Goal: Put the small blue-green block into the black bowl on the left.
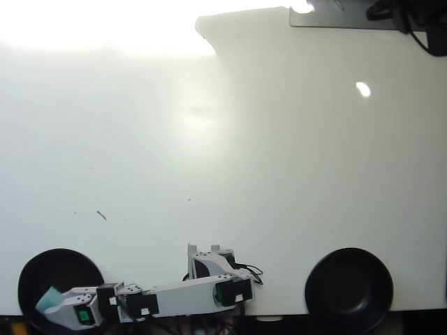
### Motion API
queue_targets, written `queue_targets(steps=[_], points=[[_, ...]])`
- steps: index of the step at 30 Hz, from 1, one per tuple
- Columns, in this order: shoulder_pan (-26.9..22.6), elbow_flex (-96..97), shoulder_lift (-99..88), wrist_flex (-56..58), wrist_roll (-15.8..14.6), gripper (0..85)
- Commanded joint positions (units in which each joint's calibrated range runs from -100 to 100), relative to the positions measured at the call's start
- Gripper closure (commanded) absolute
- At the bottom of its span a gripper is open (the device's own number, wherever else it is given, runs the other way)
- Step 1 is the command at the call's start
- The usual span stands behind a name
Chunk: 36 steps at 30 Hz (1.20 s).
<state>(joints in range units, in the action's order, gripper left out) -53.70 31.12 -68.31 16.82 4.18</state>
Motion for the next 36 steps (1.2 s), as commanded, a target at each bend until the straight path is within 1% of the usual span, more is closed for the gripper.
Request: queue_targets(steps=[1, 7, 8, 9, 10, 11, 15, 18, 19, 24, 27, 28, 31, 34, 36], points=[[0.20, -4.87, 0.12, -0.65, -0.10, 82.0], [0.29, -4.41, 0.12, -0.57, -0.15, 81.7], [0.34, -4.41, 0.12, -0.49, -0.10, 78.3], [0.44, -4.41, 0.23, -0.25, 0.00, 71.4], [0.63, -4.41, 0.23, 0.16, 0.05, 67.7], [0.68, -4.22, 0.23, 0.16, 0.05, 67.4], [0.98, -3.67, 0.23, 1.05, 0.05, 49.2], [1.12, -3.30, 0.23, 1.05, 0.00, 40.0], [1.12, -3.30, 0.23, 1.05, 0.00, 38.8], [1.76, -3.21, 0.23, 1.13, 0.05, 39.0], [2.39, -3.21, 0.12, 2.43, 0.68, 39.0], [2.83, -3.11, 0.12, 2.75, 1.32, 39.1], [4.93, -1.08, -0.63, 6.00, 5.13, 39.2], [7.37, 1.42, -2.66, 10.62, 9.87, 39.2], [9.57, 3.17, -3.84, 11.35, 11.62, 39.4]])
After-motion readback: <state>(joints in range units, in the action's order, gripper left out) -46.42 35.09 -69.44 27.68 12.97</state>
